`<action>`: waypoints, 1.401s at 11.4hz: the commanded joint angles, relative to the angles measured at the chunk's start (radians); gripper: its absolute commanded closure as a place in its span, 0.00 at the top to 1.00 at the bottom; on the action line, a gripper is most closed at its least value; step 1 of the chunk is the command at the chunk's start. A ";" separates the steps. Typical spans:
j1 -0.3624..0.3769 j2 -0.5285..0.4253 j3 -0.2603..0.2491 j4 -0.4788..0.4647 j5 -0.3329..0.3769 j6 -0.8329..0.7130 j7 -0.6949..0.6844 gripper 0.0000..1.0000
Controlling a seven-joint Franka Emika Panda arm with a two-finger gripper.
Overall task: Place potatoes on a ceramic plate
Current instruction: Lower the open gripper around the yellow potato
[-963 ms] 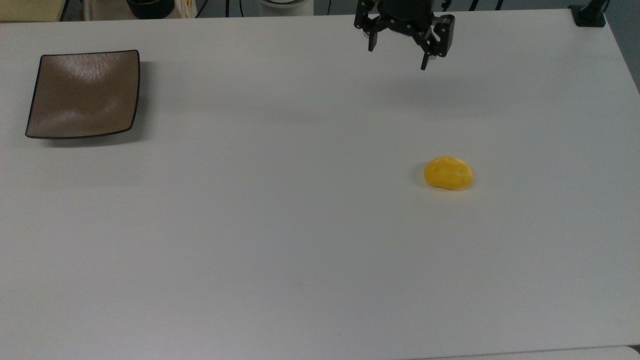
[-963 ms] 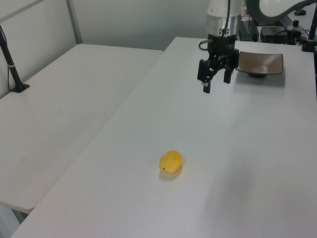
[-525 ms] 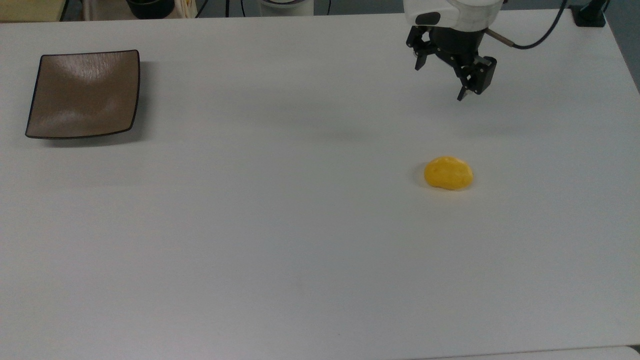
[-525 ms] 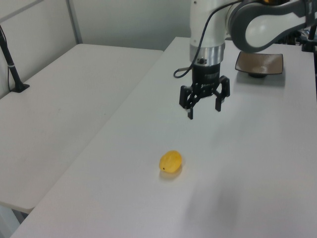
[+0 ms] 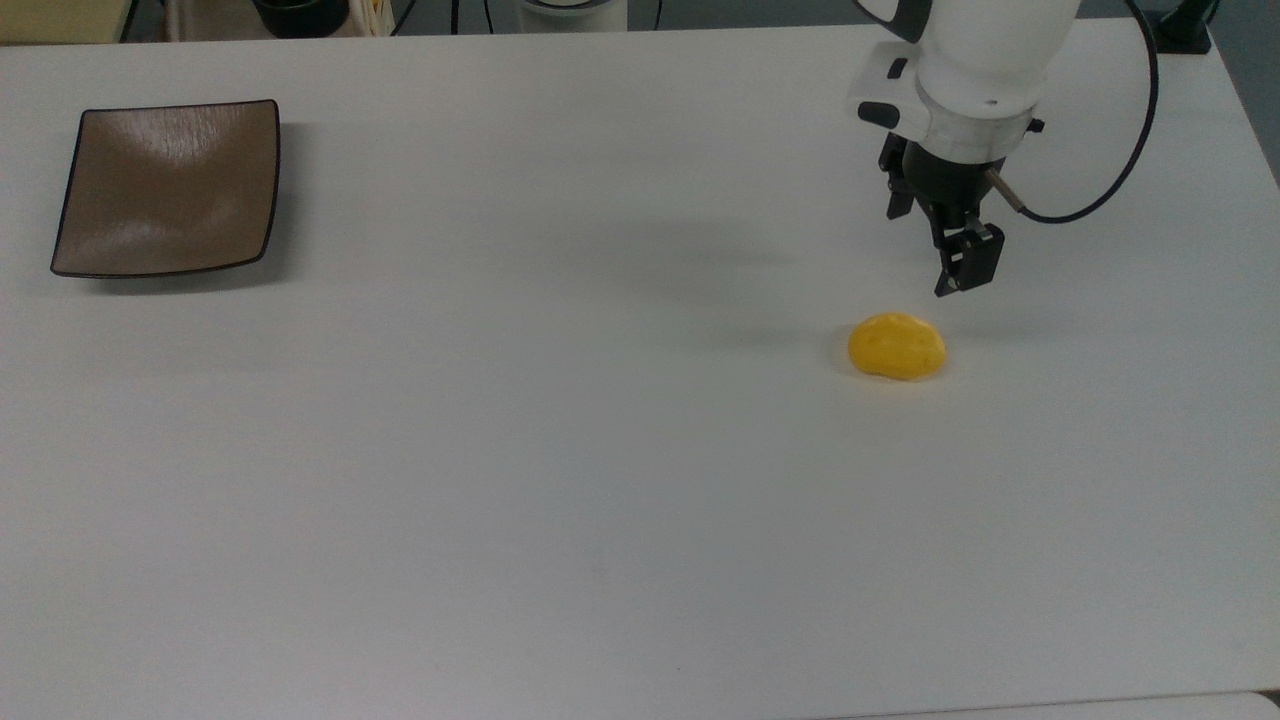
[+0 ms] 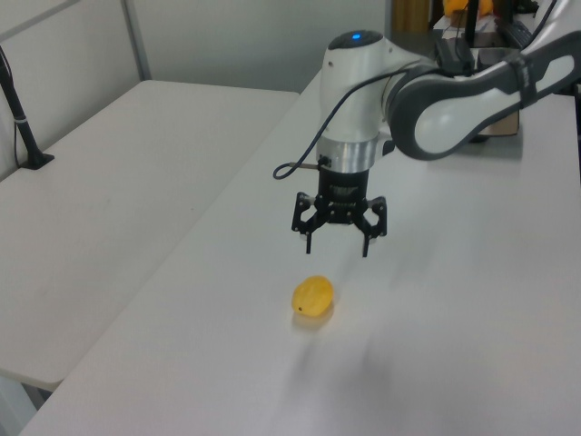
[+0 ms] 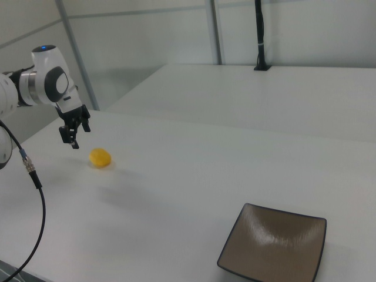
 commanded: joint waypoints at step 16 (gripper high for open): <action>-0.002 0.214 -0.008 0.054 -0.033 0.238 0.206 0.72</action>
